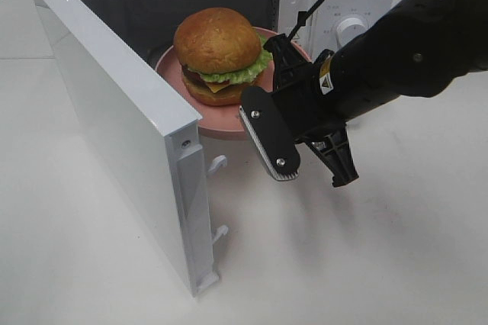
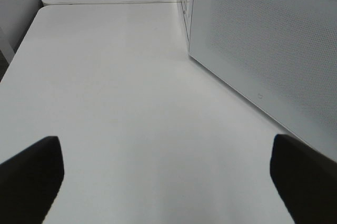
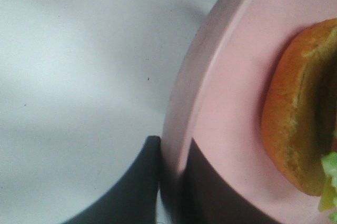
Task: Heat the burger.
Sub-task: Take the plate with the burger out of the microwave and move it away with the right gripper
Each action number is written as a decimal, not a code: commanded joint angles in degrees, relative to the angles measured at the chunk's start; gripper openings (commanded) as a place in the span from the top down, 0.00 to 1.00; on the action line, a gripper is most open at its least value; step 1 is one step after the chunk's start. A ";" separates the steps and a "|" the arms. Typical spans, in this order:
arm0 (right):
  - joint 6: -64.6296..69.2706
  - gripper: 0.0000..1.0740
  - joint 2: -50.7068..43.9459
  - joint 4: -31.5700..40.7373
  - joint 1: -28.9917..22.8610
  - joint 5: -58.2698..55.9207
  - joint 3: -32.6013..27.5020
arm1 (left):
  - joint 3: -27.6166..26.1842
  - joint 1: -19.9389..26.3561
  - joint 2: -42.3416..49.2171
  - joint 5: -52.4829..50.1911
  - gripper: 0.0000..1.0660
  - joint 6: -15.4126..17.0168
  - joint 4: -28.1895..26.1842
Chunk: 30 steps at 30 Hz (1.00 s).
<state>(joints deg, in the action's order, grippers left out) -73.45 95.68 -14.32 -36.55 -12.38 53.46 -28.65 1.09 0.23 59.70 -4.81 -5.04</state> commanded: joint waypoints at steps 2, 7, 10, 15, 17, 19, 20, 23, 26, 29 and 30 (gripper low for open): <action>1.89 1.00 -3.15 0.57 0.92 3.32 -1.26 | 0.17 0.06 1.20 -0.23 0.06 0.34 0.06; 2.29 1.00 -5.79 0.57 0.92 3.15 -3.72 | 0.17 0.06 1.20 -0.23 0.06 0.34 0.06; 2.29 1.00 -7.45 0.57 0.92 3.09 -5.33 | 0.17 0.06 1.20 -0.23 0.06 0.34 0.06; 2.41 1.00 -10.54 0.57 0.92 2.75 -8.31 | 0.17 0.06 1.20 -0.23 0.06 0.34 0.06; 2.58 1.00 -12.09 0.57 0.92 2.52 -9.45 | 0.17 0.06 1.20 -0.23 0.06 0.34 0.06; 2.81 1.00 -14.27 0.57 0.92 1.60 -10.89 | 0.17 0.06 1.20 -0.23 0.06 0.34 0.06; 2.81 1.00 -14.27 0.57 0.92 1.60 -10.89 | 0.17 0.06 1.20 -0.23 0.06 0.34 0.06; 4.24 1.00 -16.50 0.57 0.92 1.55 -12.61 | 0.17 0.06 1.20 -0.23 0.06 0.34 0.06; 5.16 1.00 -19.02 0.57 0.92 0.97 -14.32 | 0.17 0.06 1.20 -0.23 0.06 0.34 0.06; 5.16 1.00 -22.17 0.57 0.92 -1.03 -16.67 | 0.17 0.06 1.20 -0.23 0.06 0.34 0.06; 5.16 1.00 -22.17 0.57 0.92 -1.03 -16.67 | 0.17 0.06 1.20 -0.23 0.06 0.34 0.06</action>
<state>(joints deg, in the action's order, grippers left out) -68.70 75.57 -13.75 -35.87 -15.53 37.13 -28.65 1.09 0.23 59.70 -4.81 -5.04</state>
